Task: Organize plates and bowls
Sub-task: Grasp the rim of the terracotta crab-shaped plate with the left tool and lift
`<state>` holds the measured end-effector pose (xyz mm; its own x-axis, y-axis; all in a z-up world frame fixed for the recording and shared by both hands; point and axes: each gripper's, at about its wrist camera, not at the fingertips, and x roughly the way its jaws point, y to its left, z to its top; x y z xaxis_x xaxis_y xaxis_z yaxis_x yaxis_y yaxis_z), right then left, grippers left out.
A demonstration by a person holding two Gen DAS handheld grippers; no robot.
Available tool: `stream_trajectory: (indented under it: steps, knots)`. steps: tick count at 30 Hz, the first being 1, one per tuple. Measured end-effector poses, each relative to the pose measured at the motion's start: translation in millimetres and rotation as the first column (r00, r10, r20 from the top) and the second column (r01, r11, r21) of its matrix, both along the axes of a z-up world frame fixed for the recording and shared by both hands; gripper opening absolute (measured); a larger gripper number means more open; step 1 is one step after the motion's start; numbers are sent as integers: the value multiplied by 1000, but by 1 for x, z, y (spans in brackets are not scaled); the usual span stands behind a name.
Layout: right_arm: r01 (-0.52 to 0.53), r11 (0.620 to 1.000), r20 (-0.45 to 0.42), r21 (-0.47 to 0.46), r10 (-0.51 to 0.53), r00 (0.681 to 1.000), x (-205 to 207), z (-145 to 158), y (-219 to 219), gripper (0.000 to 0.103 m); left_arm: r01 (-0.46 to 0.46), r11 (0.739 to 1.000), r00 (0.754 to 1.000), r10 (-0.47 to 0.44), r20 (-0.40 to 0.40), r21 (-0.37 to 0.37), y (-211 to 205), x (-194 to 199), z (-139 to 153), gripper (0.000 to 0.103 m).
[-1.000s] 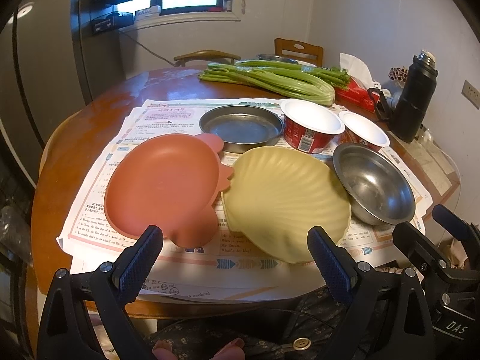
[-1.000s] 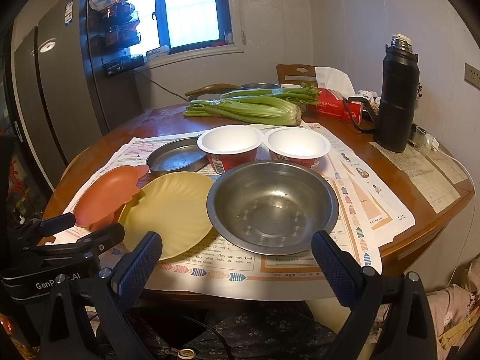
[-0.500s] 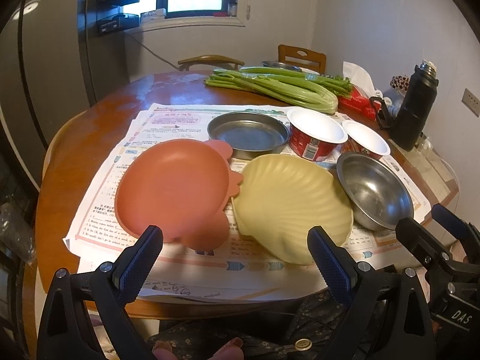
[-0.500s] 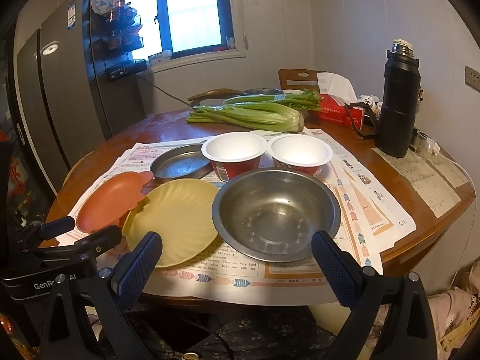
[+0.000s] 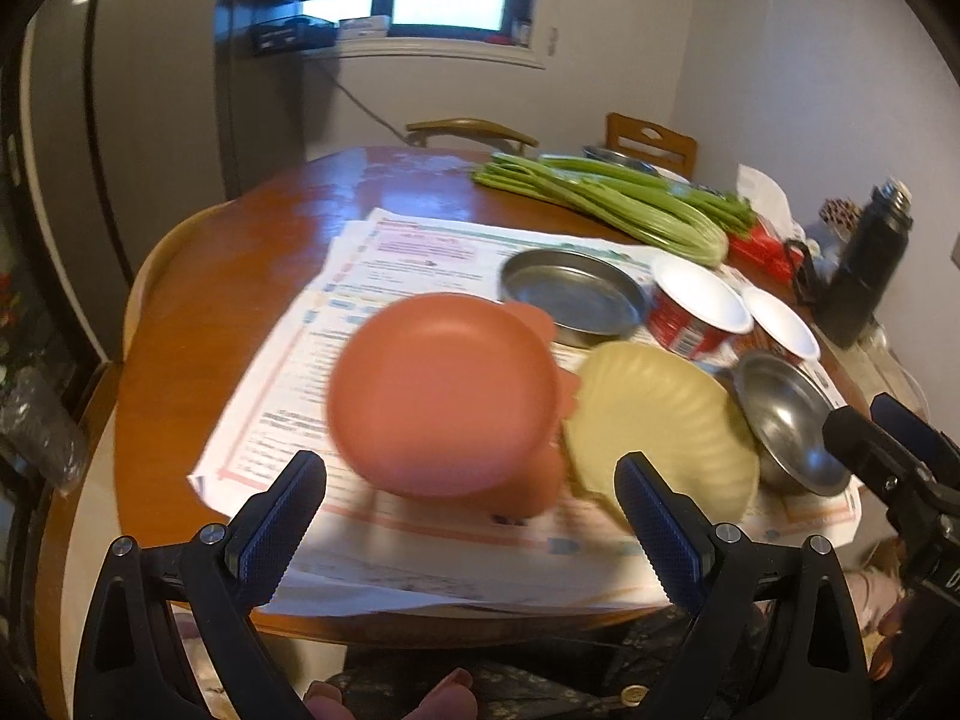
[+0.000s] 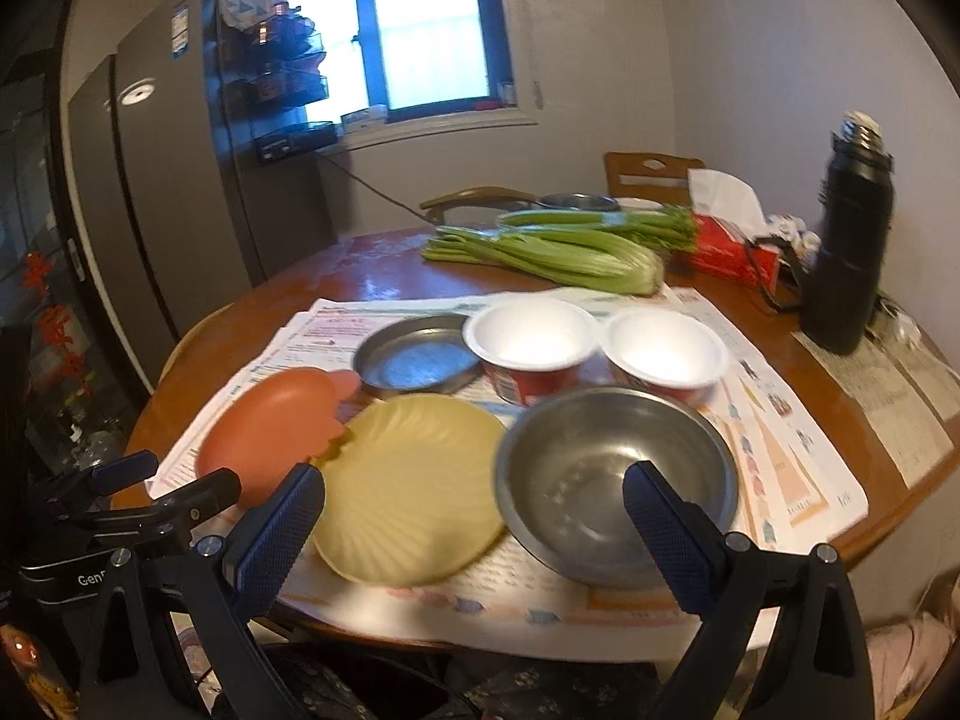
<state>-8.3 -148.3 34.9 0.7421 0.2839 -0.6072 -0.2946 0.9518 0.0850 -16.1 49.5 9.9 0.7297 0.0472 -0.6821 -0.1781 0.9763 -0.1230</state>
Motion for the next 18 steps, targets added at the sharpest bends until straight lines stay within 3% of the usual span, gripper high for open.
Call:
stream_trajectory:
  steps: [11, 18]
  knots:
    - [-140, 986, 6, -87, 141, 990, 21, -4, 63, 100, -151, 985, 989, 150, -17, -81, 69, 2, -15, 98]
    - [-243, 964, -70, -111, 236, 969, 46, -22, 101, 97, -153, 977, 988, 146, -58, -145, 91, 16, -29, 98]
